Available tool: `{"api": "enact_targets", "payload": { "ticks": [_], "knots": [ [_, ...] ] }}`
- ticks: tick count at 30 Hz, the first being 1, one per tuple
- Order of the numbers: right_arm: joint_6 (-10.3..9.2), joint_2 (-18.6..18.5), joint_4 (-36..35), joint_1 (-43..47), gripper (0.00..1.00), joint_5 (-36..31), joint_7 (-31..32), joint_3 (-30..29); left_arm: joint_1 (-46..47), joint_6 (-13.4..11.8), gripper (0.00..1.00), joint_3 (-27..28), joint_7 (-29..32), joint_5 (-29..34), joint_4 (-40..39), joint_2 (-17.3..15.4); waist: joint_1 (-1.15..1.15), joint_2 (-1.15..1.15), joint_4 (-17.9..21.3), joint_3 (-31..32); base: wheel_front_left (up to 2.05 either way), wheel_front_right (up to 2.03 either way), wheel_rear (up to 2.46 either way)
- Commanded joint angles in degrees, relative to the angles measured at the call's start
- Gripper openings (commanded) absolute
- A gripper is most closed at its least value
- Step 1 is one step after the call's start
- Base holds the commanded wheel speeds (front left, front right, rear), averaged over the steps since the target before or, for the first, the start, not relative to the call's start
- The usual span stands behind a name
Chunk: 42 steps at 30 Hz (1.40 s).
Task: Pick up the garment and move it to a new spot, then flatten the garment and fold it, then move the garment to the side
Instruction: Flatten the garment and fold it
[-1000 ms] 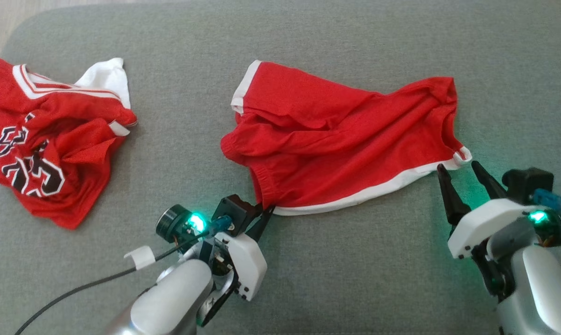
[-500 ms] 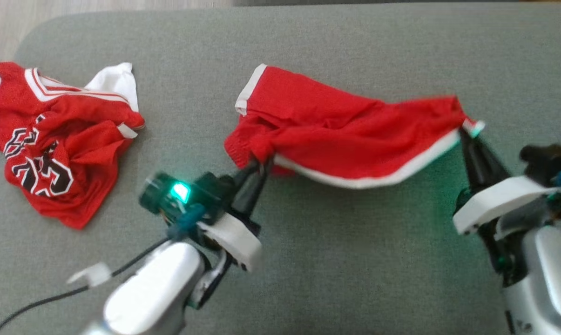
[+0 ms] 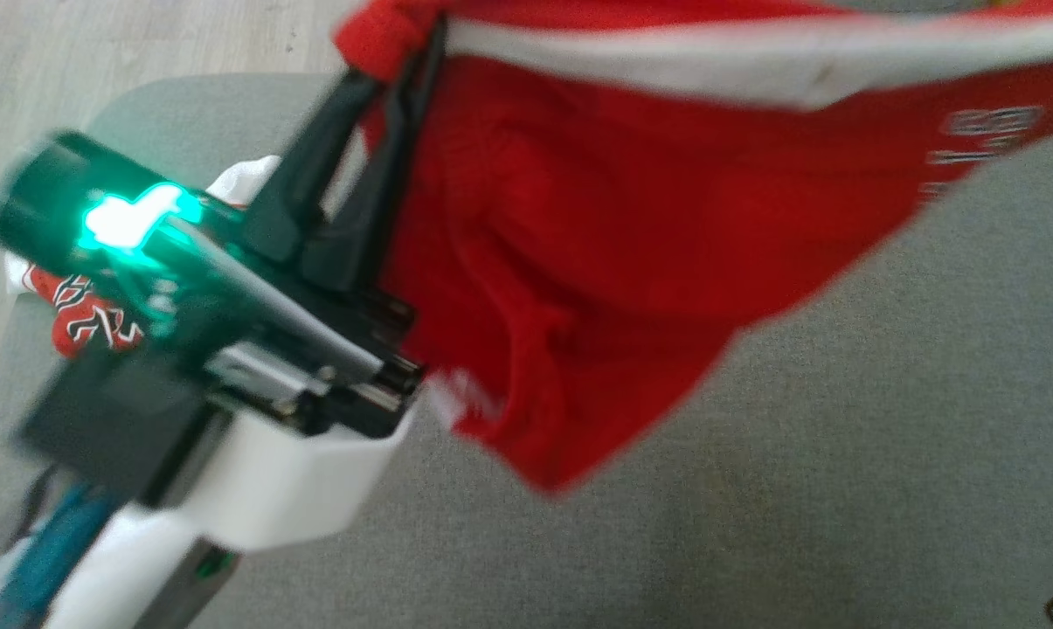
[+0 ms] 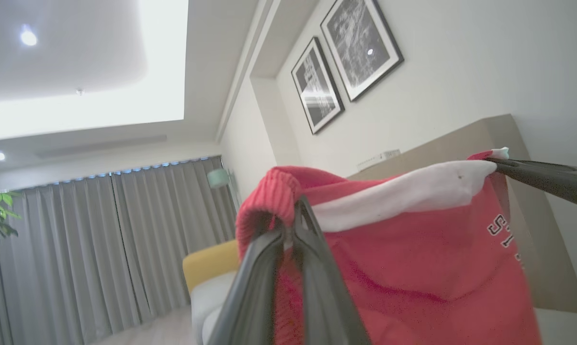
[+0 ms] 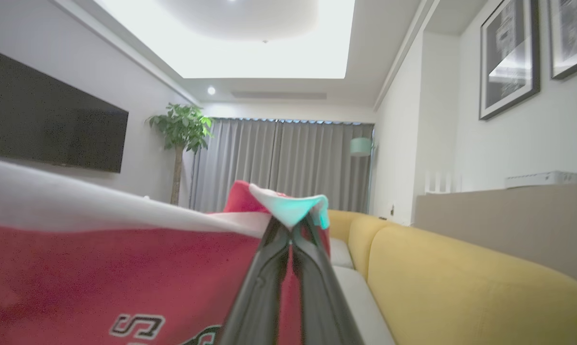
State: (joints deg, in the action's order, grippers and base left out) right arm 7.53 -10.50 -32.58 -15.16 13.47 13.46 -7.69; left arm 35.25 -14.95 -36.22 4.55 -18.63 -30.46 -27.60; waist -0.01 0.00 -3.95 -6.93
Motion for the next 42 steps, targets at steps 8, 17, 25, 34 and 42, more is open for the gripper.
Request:
{"api": "enact_targets", "payload": {
  "ticks": [8, 17, 25, 34, 42],
  "knots": [
    [-0.04, 2.18, -3.3, -5.32, 0.0, 1.89, 4.24, -2.0, 4.53, 1.16, 0.0, 3.58, 2.61, -4.92, -1.11, -0.55, 0.01, 0.0, 0.06, -0.97, 0.0, 0.0, 0.0],
    [-0.04, 2.91, 19.81, -22.15, 0.0, 7.42, 0.93, 0.77, 14.83, 11.14, 0.0, 8.14, -8.63, -20.62, 33.58, 11.97, 0.01, 0.0, 1.3, -3.84, 0.0, 0.0, 0.0],
    [-0.04, 4.1, 43.02, -32.91, 0.0, 9.4, -4.83, 4.62, 24.48, 17.99, 0.0, 12.87, -18.23, -25.49, 66.04, 20.08, 0.01, 0.0, 2.51, -5.9, 0.0, 0.0, 0.0],
    [-0.04, 5.56, 69.53, -22.53, 0.0, 12.52, -5.74, 13.94, 14.58, 20.8, 0.0, 8.05, -16.68, -30.49, 94.23, 24.64, 0.01, 0.0, 2.9, -7.45, 0.0, 0.0, 0.0],
    [-0.04, 3.63, 69.11, -14.77, 0.0, 18.18, -10.84, 18.28, 8.17, 21.01, 0.0, -1.1, -18.94, -33.08, 89.53, 24.71, 0.01, 0.0, 2.62, -7.82, 0.0, 0.0, 0.0]
  ]
}}
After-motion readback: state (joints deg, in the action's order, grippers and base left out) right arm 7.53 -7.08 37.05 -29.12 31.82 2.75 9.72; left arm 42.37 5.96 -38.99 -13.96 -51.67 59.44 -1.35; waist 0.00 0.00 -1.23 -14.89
